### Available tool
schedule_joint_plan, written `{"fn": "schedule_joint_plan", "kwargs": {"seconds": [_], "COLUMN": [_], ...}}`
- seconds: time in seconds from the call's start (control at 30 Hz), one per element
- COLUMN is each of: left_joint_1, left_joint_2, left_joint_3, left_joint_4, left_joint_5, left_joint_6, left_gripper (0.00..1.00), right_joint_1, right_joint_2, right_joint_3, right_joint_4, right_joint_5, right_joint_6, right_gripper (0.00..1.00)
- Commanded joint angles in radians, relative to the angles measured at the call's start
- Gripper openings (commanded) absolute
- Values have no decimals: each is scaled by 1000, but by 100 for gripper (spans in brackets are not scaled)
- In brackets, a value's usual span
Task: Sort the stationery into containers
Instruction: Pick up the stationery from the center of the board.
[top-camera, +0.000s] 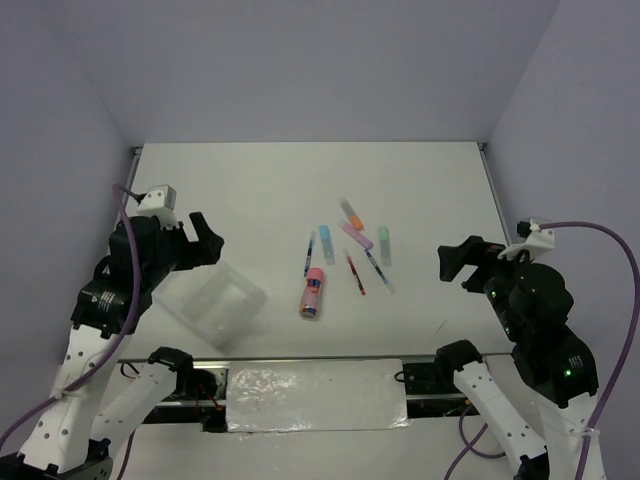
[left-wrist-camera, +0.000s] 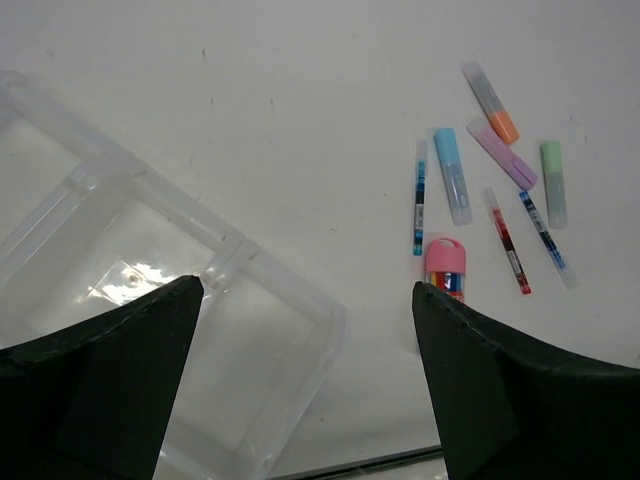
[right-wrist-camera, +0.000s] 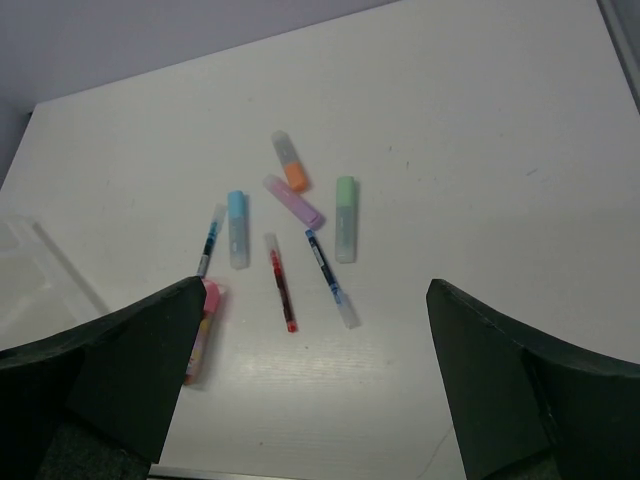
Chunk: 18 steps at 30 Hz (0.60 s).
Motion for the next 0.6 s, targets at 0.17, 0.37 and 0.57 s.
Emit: {"fn": "schedule_joint_plan", "kwargs": {"seconds": [0.17,0.37,0.57], "left_joint_1": [-3,-95,-468], "left_joint_2": [-19,96,437], "left_joint_3": [52,-40,-21], "left_joint_4": [40,153,204], "left_joint_5": [20,74,-245], "left_joint_6": [-7,-110,-190], "left_gripper": [99,99,99], "right_joint_1": [8,7,7], "right_joint_2": [-20,-8,87], "right_joint_3": [40,-35,-100], "right_joint_4": [-20,49,82], "right_joint_5": [-2,-80,-159], "right_joint_6": [-32,-3,33], "right_gripper": [100,100,100]}}
